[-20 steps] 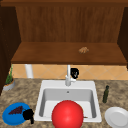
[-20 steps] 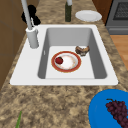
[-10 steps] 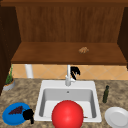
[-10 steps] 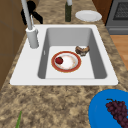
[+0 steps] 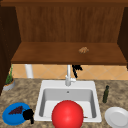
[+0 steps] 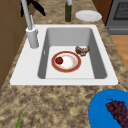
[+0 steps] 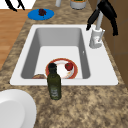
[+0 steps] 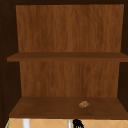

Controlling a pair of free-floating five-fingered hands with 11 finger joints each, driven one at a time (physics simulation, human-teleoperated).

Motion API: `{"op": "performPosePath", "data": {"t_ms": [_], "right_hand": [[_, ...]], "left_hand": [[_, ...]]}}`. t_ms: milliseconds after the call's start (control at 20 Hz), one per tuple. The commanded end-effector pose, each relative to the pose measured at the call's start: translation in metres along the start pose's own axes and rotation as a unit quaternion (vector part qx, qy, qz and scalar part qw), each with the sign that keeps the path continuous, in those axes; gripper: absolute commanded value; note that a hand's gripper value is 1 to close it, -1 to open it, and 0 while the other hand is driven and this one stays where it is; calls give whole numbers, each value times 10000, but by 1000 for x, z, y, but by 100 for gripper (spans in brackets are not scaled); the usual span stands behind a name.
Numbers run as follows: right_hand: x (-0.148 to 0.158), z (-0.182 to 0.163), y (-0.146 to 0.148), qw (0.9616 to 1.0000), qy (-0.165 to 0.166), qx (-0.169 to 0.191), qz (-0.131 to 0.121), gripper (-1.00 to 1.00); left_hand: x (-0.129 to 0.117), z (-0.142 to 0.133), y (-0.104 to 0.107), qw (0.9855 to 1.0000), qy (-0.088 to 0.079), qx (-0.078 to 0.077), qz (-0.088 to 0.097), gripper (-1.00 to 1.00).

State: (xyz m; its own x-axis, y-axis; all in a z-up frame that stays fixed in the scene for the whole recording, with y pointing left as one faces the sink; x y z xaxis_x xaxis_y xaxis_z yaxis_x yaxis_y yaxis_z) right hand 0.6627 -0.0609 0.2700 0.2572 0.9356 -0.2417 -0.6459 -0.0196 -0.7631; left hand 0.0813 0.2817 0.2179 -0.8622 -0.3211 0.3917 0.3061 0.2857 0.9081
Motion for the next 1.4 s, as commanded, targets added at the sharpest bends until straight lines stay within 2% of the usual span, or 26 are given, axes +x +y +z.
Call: {"op": "performPosePath", "data": {"t_ms": [0,100,350,500,700,1200,1350], "right_hand": [[-20,-1,6,9992,-246,194,-236,-100],[-29,-2,8,9990,-308,249,-216,-100],[-52,-11,10,9972,-496,368,-424,-100],[-58,-20,18,9964,-624,481,-316,-100],[-75,-35,29,9944,-787,423,-555,-100],[-118,-66,52,9869,-1238,521,-892,-100],[-124,-63,67,9868,-1234,534,-899,-100]], "left_hand": [[0,0,0,10000,0,0,0,0],[0,0,0,10000,0,0,0,0],[0,0,0,10000,0,0,0,0],[0,0,0,10000,0,0,0,0],[0,0,0,10000,0,0,0,0],[0,0,0,10000,0,0,0,0],[0,0,0,10000,0,0,0,0]]}}
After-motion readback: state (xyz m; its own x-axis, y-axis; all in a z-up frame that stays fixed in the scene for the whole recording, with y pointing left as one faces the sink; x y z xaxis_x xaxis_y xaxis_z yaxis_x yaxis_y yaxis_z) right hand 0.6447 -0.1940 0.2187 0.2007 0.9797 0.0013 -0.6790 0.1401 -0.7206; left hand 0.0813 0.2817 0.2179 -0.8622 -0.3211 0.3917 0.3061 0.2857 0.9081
